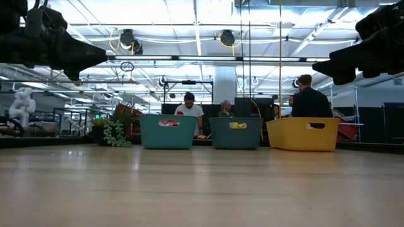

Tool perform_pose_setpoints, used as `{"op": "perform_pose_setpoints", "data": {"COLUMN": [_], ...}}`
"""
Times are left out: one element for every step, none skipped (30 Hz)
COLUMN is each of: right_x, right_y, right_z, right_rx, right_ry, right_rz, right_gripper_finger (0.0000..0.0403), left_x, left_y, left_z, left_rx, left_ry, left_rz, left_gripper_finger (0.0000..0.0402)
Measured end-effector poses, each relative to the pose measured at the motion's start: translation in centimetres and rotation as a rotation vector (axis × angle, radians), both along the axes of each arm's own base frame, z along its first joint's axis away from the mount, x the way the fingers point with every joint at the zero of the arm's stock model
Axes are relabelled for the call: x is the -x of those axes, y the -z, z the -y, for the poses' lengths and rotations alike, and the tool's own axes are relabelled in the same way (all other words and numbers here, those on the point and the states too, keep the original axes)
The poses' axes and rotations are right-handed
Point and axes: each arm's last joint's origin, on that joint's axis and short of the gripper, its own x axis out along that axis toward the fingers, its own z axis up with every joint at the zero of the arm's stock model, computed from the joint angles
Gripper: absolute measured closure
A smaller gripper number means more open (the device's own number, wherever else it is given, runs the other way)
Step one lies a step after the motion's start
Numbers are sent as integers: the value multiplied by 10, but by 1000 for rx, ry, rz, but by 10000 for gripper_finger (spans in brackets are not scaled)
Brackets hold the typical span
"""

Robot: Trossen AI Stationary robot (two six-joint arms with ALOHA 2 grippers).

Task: Sort candy
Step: Return to Home Position

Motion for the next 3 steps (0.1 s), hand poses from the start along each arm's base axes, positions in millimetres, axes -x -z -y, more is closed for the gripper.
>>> {"op": "perform_pose_setpoints", "data": {"right_x": [0,0,0], "right_y": [0,0,0], "right_z": [0,0,0], "right_rx": [0,0,0], "right_ry": [0,0,0], "right_rz": [0,0,0], "right_gripper_finger": [124,124,124], "left_x": [0,0,0], "left_y": [0,0,0], "left_z": [0,0,0], "left_rx": [0,0,0], "left_ry": [0,0,0], "left_rz": [0,0,0], "left_gripper_finger": [288,288,288]}}
